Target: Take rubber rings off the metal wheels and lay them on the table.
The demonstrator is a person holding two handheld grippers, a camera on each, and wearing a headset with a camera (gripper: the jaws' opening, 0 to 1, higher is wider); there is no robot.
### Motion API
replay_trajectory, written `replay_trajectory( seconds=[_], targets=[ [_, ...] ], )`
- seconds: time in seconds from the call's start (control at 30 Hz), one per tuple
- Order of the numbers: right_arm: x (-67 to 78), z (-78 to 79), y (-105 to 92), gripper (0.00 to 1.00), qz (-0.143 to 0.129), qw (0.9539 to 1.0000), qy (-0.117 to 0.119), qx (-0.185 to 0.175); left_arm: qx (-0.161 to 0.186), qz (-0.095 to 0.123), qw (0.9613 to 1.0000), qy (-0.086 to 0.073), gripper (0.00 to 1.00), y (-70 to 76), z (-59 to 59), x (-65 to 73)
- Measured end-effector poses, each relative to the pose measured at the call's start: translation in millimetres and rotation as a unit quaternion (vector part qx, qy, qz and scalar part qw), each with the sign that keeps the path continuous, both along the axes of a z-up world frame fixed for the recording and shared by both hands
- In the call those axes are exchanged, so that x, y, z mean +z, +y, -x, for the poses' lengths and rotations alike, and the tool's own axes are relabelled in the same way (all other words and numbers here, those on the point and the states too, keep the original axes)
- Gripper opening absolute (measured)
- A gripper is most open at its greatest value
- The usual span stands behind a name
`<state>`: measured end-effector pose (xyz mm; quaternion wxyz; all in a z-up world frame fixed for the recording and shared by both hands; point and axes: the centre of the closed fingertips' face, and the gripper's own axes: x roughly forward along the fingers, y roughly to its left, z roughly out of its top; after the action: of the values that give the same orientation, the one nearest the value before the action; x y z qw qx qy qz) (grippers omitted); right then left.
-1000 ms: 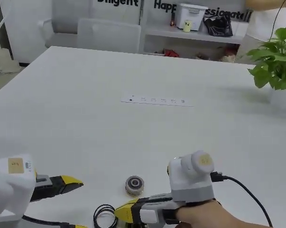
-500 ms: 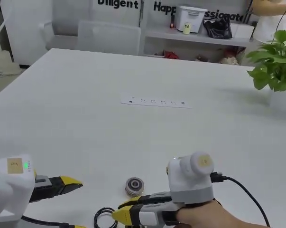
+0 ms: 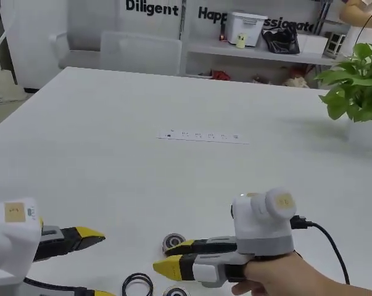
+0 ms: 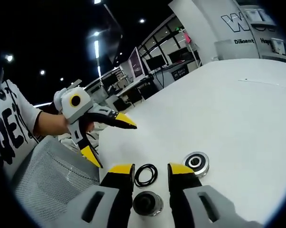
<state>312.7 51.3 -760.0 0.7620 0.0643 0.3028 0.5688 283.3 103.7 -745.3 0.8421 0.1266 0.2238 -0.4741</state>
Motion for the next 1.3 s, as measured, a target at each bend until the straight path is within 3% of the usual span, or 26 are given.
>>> replay_trajectory(
  seconds=[0.3,0.63,1.0,1.13,1.3],
  targets=[
    [22.2,-9.5,-12.1,0.3,-0.006,0.9991,-0.041,-0.01,0.001,0.003,1.0,-0.004,0.64,1.4,-0.2,5.9],
    [35.7,-9.0,-36.7,0.43,0.019,0.9945,-0.103,0.0,0.003,0.005,0.9999,-0.01,0.64,2.7,-1.6,12.1],
    [32.9,-5.6,-64.8,0.6,0.041,0.9894,-0.139,-0.004,-0.005,0.001,0.9998,-0.021,0.66,-0.6,-3.7,18.7],
    [26.4,0.3,-71.7,0.72,0.055,0.9876,-0.147,-0.001,-0.005,-0.002,0.9998,-0.018,0.68,-0.3,-3.2,17.4],
    [17.9,6.9,-80.5,0.75,0.078,0.9844,-0.158,0.01,-0.005,-0.004,0.9998,-0.017,0.7,0.4,-2.0,16.0]
  ],
)
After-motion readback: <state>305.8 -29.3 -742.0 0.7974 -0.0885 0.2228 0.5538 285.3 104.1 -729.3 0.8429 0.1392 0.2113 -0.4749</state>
